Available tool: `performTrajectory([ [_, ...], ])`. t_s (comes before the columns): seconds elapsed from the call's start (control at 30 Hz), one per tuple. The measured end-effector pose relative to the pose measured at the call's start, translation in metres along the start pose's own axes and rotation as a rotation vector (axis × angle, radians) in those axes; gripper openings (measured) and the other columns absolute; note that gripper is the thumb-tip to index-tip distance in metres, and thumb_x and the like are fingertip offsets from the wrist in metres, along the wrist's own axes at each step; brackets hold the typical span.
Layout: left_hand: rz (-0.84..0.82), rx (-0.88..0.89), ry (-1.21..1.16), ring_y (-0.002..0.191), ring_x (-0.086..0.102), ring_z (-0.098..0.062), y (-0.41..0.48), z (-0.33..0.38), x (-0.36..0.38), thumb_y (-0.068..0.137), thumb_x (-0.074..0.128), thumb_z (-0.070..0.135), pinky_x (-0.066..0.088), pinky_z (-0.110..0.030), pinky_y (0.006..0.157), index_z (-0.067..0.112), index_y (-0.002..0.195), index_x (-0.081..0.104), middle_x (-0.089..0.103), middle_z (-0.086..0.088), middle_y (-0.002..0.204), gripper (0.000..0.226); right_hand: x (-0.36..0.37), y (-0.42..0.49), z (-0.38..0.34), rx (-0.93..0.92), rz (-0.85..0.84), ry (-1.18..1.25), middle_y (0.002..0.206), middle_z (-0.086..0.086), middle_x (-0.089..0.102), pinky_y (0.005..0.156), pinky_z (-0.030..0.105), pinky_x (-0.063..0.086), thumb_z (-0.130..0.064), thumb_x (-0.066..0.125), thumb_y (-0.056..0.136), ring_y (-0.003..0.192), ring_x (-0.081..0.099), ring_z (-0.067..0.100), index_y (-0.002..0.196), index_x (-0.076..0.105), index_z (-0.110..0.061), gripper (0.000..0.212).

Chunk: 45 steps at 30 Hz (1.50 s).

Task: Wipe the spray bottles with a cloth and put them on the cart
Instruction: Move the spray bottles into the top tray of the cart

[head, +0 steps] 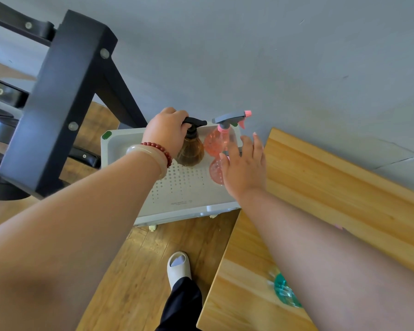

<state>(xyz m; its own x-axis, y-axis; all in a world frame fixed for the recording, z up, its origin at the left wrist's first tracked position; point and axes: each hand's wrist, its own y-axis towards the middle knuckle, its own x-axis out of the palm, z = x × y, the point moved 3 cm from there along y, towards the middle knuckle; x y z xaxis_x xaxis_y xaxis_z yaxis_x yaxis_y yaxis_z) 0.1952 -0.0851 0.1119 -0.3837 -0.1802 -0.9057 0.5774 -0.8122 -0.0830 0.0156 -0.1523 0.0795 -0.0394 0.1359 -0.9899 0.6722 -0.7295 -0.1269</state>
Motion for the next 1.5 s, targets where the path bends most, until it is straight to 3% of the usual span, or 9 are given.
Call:
performTrajectory([
  [0.53, -0.038, -0.029, 0.014, 0.094, 0.054, -0.027, -0.009, 0.000, 0.003, 0.106, 0.042, 0.022, 0.046, -0.034, 0.079, 0.007, 0.121, 0.053, 0.051, -0.009, 0.106, 0.024, -0.004, -0.003, -0.002, -0.005, -0.026, 0.011, 0.158, 0.014, 0.023, 0.121, 0.044, 0.008, -0.040, 0.024, 0.106, 0.151, 0.000, 0.035, 0.155, 0.024, -0.017, 0.054],
  [0.67, -0.050, -0.043, -0.012, 0.116, 0.052, -0.032, -0.019, 0.001, 0.005, 0.105, 0.044, 0.023, 0.050, -0.040, 0.094, 0.014, 0.138, 0.048, 0.046, -0.012, 0.134, 0.035, -0.005, -0.005, 0.000, 0.008, -0.057, 0.009, 0.161, 0.011, 0.016, 0.121, 0.045, 0.007, -0.041, 0.022, 0.106, 0.151, -0.007, 0.033, 0.158, 0.012, -0.021, 0.056],
  [0.8, -0.080, -0.064, 0.073, 0.141, 0.029, -0.036, -0.035, 0.007, 0.006, 0.106, 0.042, 0.024, 0.040, -0.048, 0.109, 0.026, 0.154, 0.031, 0.024, -0.010, 0.158, 0.049, -0.009, -0.008, 0.002, -0.008, -0.085, 0.007, 0.166, 0.007, 0.000, 0.122, 0.045, -0.002, -0.044, 0.019, 0.106, 0.150, -0.018, 0.030, 0.158, 0.001, -0.026, 0.058],
  [0.9, -0.067, -0.049, 0.036, 0.132, 0.038, -0.034, -0.037, 0.009, 0.005, 0.105, 0.042, 0.018, 0.042, -0.045, 0.105, 0.020, 0.149, 0.038, 0.040, -0.012, 0.145, 0.044, -0.011, -0.012, 0.004, -0.019, -0.118, -0.009, 0.166, 0.007, -0.004, 0.122, 0.047, -0.005, -0.043, 0.018, 0.106, 0.150, -0.021, 0.030, 0.158, -0.004, -0.026, 0.059],
  [1.03, -0.067, -0.112, 0.062, 0.094, 0.051, -0.028, -0.023, 0.010, -0.008, 0.105, 0.044, 0.024, 0.045, -0.037, 0.081, 0.008, 0.128, 0.057, 0.053, -0.012, 0.109, 0.030, -0.011, -0.013, 0.007, 0.000, -0.134, -0.013, 0.166, 0.006, -0.004, 0.122, 0.048, -0.005, -0.042, 0.017, 0.107, 0.149, -0.022, 0.030, 0.158, -0.002, -0.025, 0.057],
  [1.23, -0.085, -0.109, 0.014, 0.085, 0.052, -0.025, -0.029, 0.020, -0.003, 0.105, 0.043, 0.022, 0.044, -0.034, 0.070, 0.022, 0.151, 0.030, 0.052, -0.011, 0.108, 0.047, -0.011, -0.013, 0.003, -0.011, -0.151, -0.029, 0.166, 0.007, -0.001, 0.122, 0.049, -0.004, -0.043, 0.015, 0.107, 0.149, -0.021, 0.030, 0.158, 0.002, -0.024, 0.056],
  [1.33, -0.087, -0.020, -0.059, 0.096, 0.053, -0.024, -0.031, 0.020, -0.002, 0.107, 0.035, 0.021, 0.044, -0.031, 0.080, 0.027, 0.155, 0.029, 0.051, -0.010, 0.122, 0.048, -0.011, -0.013, 0.001, -0.009, -0.158, -0.024, 0.166, 0.006, 0.000, 0.122, 0.049, -0.004, -0.042, 0.016, 0.107, 0.149, -0.021, 0.029, 0.158, 0.008, -0.023, 0.056],
  [1.4, -0.133, 0.037, -0.097, 0.120, 0.052, -0.026, -0.032, 0.018, -0.002, 0.105, 0.032, 0.008, 0.043, -0.029, 0.096, 0.024, 0.151, 0.039, 0.047, -0.008, 0.142, 0.049, -0.011, -0.014, 0.000, -0.007, -0.159, -0.028, 0.166, 0.006, 0.001, 0.122, 0.049, -0.004, -0.043, 0.016, 0.106, 0.150, -0.021, 0.029, 0.157, 0.014, -0.022, 0.055],
  [1.5, -0.282, 0.118, 0.060, 0.139, 0.040, -0.025, -0.028, 0.008, -0.007, 0.095, 0.038, -0.011, 0.039, -0.035, 0.111, 0.026, 0.146, 0.048, 0.035, 0.002, 0.157, 0.064, -0.011, -0.016, -0.003, -0.016, -0.144, -0.030, 0.166, 0.006, 0.003, 0.122, 0.049, -0.004, -0.042, 0.017, 0.106, 0.150, -0.020, 0.029, 0.157, 0.014, -0.022, 0.055],
])
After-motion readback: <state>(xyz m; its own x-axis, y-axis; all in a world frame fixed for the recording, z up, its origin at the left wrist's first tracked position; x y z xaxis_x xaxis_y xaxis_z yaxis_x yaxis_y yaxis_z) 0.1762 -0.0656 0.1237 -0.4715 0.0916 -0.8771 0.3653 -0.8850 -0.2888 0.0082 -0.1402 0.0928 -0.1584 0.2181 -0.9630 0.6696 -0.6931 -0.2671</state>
